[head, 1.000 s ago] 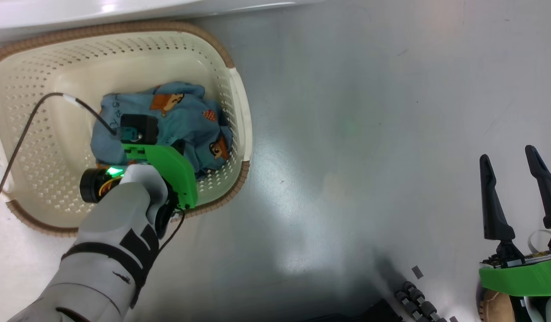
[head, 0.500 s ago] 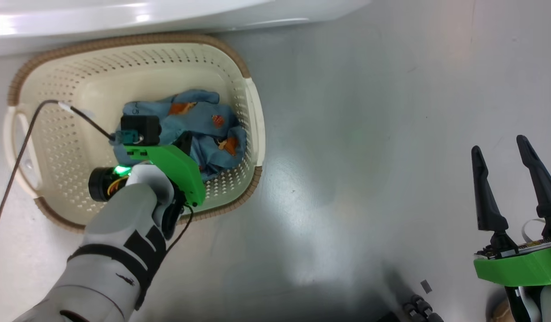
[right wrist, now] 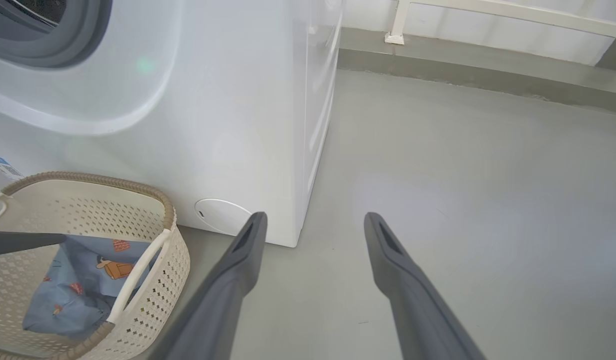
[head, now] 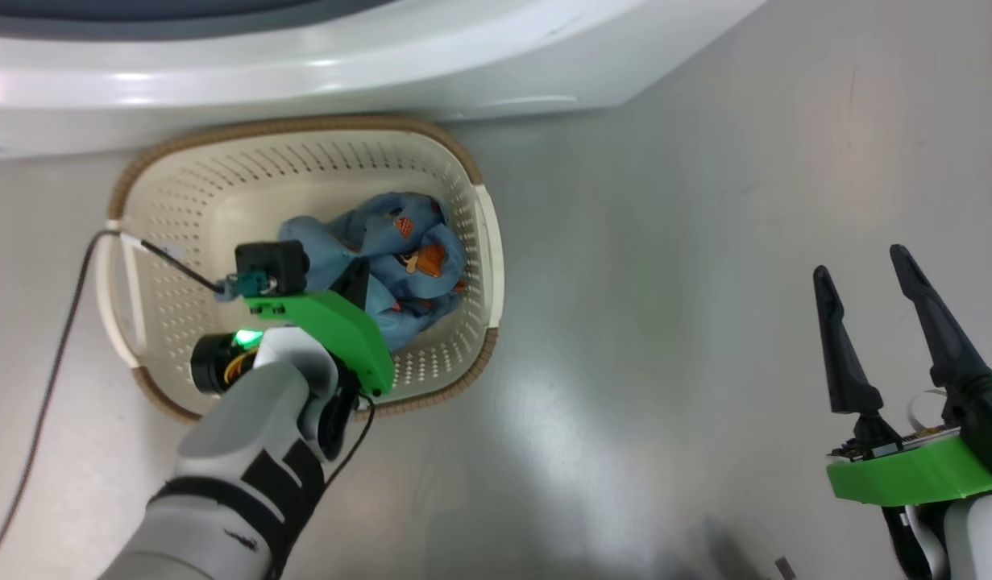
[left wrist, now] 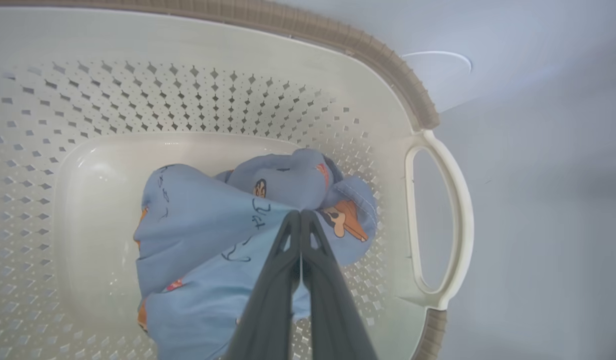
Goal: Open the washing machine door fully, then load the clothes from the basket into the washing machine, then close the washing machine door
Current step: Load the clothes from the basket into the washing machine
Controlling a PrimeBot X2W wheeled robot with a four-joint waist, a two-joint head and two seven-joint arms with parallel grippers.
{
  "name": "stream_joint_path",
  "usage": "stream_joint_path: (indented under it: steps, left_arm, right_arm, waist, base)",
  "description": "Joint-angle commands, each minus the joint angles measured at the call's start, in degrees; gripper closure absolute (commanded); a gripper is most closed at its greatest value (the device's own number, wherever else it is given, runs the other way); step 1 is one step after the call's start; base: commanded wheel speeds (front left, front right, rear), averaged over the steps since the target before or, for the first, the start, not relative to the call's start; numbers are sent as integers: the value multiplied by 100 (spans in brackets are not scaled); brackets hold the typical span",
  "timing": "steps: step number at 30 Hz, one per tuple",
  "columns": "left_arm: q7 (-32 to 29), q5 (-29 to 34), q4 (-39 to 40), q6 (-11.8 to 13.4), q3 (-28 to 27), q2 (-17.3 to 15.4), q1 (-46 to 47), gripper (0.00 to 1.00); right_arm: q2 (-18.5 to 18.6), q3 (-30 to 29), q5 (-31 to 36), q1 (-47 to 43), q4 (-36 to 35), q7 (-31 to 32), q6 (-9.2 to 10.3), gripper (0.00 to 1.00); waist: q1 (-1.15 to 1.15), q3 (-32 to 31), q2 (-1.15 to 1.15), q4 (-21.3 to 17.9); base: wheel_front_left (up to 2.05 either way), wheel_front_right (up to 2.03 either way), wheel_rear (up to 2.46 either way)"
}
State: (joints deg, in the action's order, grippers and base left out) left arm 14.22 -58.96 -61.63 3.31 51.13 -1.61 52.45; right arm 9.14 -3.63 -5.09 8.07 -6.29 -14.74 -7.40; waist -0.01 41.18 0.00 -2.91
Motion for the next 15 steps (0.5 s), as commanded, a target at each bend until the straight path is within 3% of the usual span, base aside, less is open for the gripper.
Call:
stream_joint_path:
  steps: [1, 15]
  left_arm:
    - [76, 191, 155, 46, -258, -143, -287, 100]
    - [77, 1610, 1339, 168, -1782, -170, -1716, 100]
  right_arm:
    - [67, 182, -53, -63, -60, -26, -9, 0]
    - [-119, 441, -201, -100, 328, -26, -9, 0]
  waist:
    - [1, -343, 0, 151]
    - [1, -1538, 0, 279]
  base:
    - [0, 0, 0]
    - [0, 0, 0]
